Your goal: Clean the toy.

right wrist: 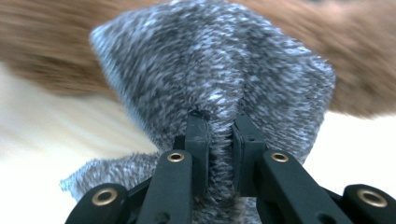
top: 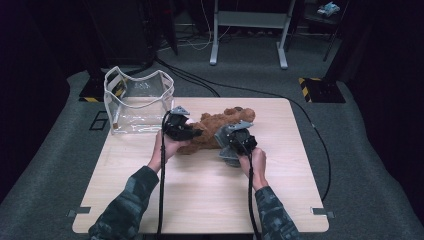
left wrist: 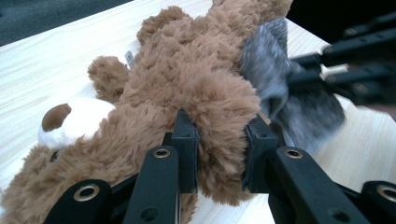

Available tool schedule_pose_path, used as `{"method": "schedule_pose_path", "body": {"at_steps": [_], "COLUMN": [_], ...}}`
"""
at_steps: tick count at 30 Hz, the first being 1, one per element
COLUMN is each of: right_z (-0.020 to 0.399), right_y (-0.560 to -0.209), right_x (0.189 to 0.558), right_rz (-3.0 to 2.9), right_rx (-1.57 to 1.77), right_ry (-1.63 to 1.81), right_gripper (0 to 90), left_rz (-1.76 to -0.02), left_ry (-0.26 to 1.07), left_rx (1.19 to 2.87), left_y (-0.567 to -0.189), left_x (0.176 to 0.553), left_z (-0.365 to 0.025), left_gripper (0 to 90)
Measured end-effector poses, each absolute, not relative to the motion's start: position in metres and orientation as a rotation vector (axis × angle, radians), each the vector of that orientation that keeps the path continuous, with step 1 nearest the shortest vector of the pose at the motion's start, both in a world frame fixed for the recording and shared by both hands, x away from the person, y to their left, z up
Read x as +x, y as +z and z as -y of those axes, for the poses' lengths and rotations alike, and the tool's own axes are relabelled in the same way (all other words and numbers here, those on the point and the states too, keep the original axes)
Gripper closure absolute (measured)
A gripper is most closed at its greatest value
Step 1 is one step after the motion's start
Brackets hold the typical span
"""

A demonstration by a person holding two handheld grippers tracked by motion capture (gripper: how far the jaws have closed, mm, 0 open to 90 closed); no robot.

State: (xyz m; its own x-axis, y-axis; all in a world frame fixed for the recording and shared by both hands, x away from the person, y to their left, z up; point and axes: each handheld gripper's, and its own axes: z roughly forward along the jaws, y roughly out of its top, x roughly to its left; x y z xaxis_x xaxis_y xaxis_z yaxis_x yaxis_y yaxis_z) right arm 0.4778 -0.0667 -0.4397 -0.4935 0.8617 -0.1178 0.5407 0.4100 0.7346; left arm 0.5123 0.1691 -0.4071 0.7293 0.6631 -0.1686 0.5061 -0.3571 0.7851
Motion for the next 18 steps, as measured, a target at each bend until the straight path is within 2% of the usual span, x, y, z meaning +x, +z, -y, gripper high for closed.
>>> {"method": "schedule_pose_path", "body": {"at_steps": [5, 8, 13, 18], "right_z": [0.037, 0.043, 0.055, 0.059], "right_y": [-0.440, -0.446, -0.446, -0.444], "right_x": [0.475, 0.486, 0.489, 0.486], "right_rz": [-2.263, -2.239, -2.200, -2.186], "right_rx": [1.087, 1.149, 1.193, 1.190], "right_ry": [0.856, 0.837, 0.846, 0.846], "right_gripper": [79.7, 79.9, 79.8, 79.6], "left_rz": [-0.893, -0.892, -0.905, -0.929], "left_ry": [0.212, 0.206, 0.254, 0.386], "left_rx": [2.045, 2.040, 2.010, 2.020], "left_y": [-0.404, -0.404, -0.402, -0.405], "left_x": [0.515, 0.516, 0.510, 0.490], "left_z": [-0.167, -0.170, -0.180, -0.197], "left_gripper": [70.1, 67.3, 45.1, 32.5]}}
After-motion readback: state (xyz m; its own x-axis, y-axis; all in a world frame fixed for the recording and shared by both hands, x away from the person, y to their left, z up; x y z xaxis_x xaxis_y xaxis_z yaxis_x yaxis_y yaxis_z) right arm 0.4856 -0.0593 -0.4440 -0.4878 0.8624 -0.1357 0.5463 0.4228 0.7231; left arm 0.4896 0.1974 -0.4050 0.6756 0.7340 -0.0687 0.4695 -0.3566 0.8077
